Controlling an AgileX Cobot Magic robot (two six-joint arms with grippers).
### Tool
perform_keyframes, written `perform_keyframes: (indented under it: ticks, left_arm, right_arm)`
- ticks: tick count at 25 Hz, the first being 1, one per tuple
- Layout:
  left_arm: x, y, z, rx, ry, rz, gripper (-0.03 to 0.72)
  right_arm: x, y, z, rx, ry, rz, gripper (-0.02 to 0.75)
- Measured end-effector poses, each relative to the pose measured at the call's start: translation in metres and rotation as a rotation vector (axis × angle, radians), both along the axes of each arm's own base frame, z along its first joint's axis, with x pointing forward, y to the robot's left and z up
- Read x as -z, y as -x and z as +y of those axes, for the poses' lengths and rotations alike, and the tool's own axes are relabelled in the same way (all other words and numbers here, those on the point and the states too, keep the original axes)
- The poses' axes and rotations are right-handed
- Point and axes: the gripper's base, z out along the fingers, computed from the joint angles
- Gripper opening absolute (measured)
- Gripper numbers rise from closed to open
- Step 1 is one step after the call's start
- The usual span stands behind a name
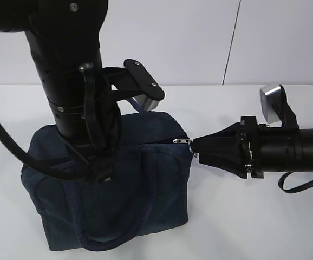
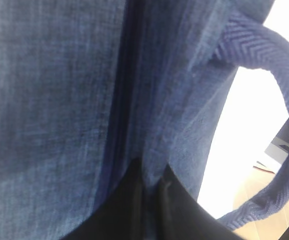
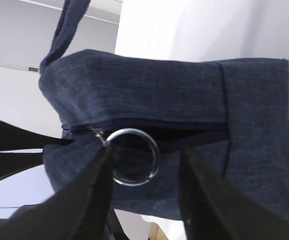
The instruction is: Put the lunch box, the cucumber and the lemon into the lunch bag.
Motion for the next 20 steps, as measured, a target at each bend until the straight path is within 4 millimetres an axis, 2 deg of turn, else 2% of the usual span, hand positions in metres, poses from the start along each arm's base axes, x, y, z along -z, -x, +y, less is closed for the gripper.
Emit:
perform_keyframes:
  ticks: [6,14,20]
  left_arm:
    - [0.0,0.0,0.0,0.0,0.0,0.0,0.007]
    - [0.0,0.0,0.0,0.0,0.0,0.0,0.007]
    - [0.0,0.0,0.0,0.0,0.0,0.0,0.007]
  right_arm:
    - [-0.012,0.002,0.0,-0.003,0.002,-0.044,0.315]
    - [-0.012,0.002,0.0,-0.005,0.006,-0.054,0.315]
    - [-0.003,0.0,0.0,-0.004,0.008,-0.029,0.315]
